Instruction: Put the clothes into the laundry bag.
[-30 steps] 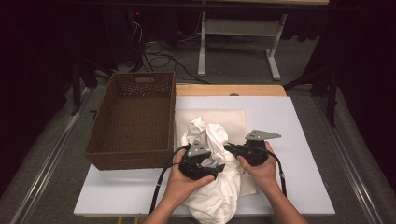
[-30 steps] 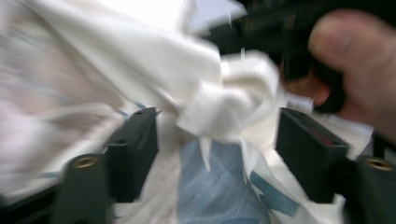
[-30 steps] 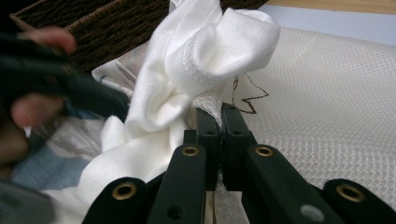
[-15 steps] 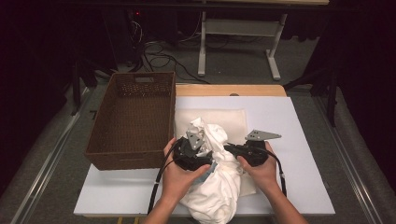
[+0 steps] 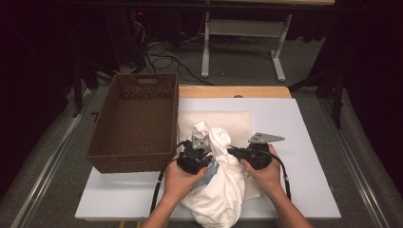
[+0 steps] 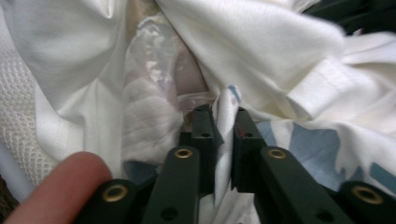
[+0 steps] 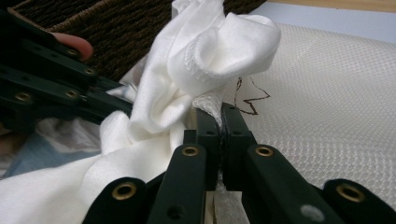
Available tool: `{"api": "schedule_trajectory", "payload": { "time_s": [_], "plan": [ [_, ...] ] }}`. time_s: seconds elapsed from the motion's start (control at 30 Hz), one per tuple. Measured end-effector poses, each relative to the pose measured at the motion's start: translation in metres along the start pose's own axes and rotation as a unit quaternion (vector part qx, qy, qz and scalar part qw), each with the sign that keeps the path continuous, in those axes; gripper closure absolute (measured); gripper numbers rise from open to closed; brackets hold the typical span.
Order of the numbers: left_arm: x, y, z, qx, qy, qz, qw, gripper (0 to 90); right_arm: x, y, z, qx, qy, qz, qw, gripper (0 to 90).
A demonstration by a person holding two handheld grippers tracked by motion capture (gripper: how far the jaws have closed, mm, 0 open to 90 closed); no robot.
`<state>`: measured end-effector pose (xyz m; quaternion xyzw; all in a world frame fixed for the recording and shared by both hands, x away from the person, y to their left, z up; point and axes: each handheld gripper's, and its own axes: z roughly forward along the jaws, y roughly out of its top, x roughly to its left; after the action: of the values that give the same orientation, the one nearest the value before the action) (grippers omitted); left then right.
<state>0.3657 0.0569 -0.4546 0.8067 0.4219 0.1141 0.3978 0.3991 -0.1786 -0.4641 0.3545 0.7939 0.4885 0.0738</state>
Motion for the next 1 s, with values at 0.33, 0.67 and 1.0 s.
{"api": "schedule_trajectory", "payload": {
  "time_s": [0.33, 0.67, 1.0],
  "plan": [
    [-0.034, 0.006, -0.006, -0.003, -0.125, 0.109, 0.9861, 86.4, -0.003, 0.002, -0.004, -0.014, 0.002, 0.014, 0.9998, 89.2],
    [-0.032, 0.001, 0.04, 0.048, -0.055, 0.091, 0.9932, 81.3, 0.007, 0.007, -0.007, -0.023, 0.016, 0.006, 0.9996, 89.3],
    [-0.016, 0.008, -0.009, -0.087, -0.116, 0.047, 0.9883, 46.4, -0.004, 0.005, -0.01, -0.026, 0.012, 0.02, 0.9994, 89.3]
  ]
}}
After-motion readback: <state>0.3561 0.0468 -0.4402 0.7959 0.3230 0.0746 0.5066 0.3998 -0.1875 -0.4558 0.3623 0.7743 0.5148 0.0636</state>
